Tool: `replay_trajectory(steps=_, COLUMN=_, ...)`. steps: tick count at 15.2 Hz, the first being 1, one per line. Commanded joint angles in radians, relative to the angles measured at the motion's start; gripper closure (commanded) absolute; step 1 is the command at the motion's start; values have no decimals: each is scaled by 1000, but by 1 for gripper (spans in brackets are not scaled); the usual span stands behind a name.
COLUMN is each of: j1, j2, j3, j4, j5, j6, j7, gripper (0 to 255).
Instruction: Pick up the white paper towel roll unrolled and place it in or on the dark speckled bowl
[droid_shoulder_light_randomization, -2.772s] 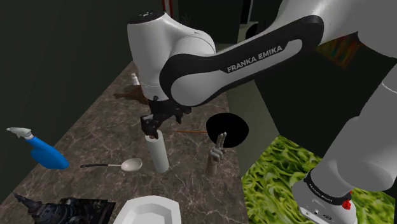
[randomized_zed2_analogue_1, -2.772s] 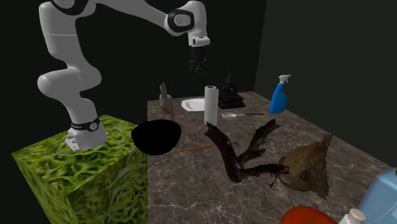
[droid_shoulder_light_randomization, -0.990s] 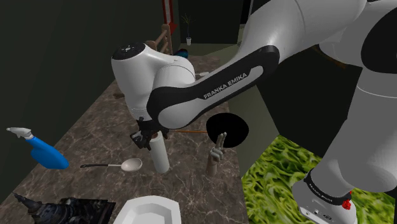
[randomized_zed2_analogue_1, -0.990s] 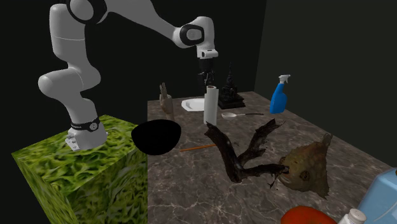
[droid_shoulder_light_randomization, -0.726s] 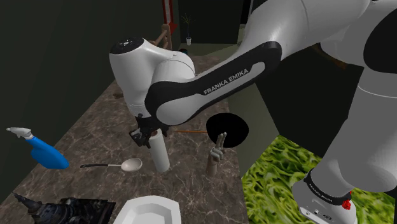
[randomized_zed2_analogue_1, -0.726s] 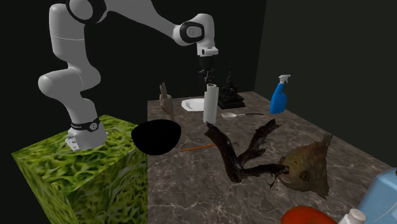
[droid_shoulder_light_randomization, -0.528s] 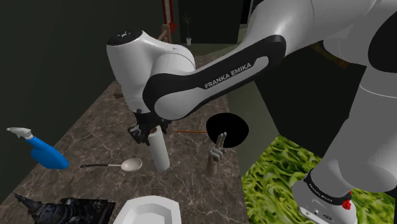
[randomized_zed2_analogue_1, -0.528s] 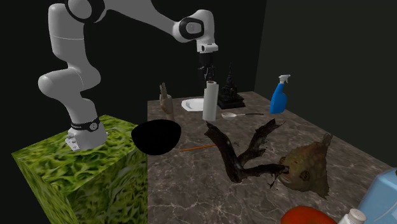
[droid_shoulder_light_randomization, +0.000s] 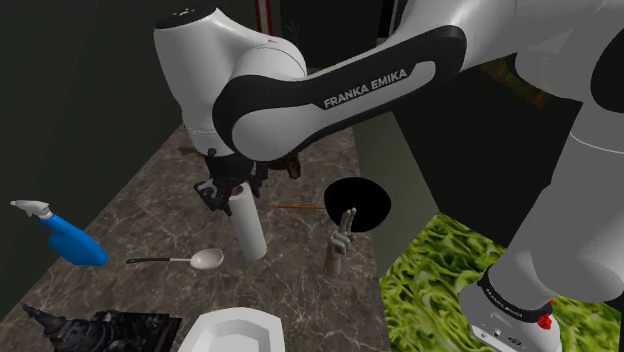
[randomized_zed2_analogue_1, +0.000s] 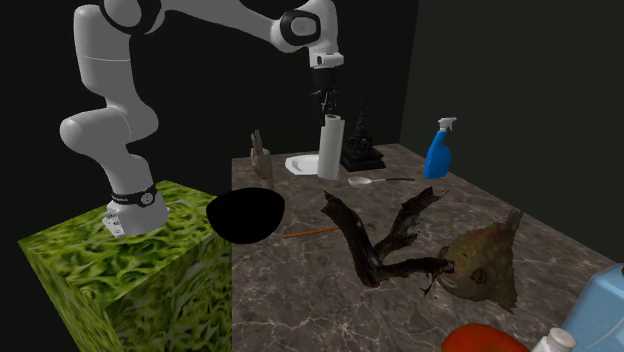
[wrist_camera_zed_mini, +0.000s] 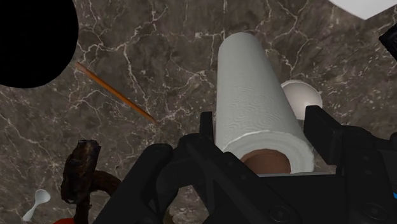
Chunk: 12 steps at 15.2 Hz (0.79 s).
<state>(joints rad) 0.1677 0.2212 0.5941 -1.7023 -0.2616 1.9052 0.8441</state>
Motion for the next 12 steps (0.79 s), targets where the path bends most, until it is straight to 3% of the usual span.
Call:
replay_trajectory(steps=1, j1=2, j2=-1, j3=2, j4=25, j5=3, j6=-26, j7=-4, gripper=255)
replay_trajectory(steps=12, j1=12, j2=-4, j3=8, j4=169, j5=12, j6=-171, j7=-25, gripper=255)
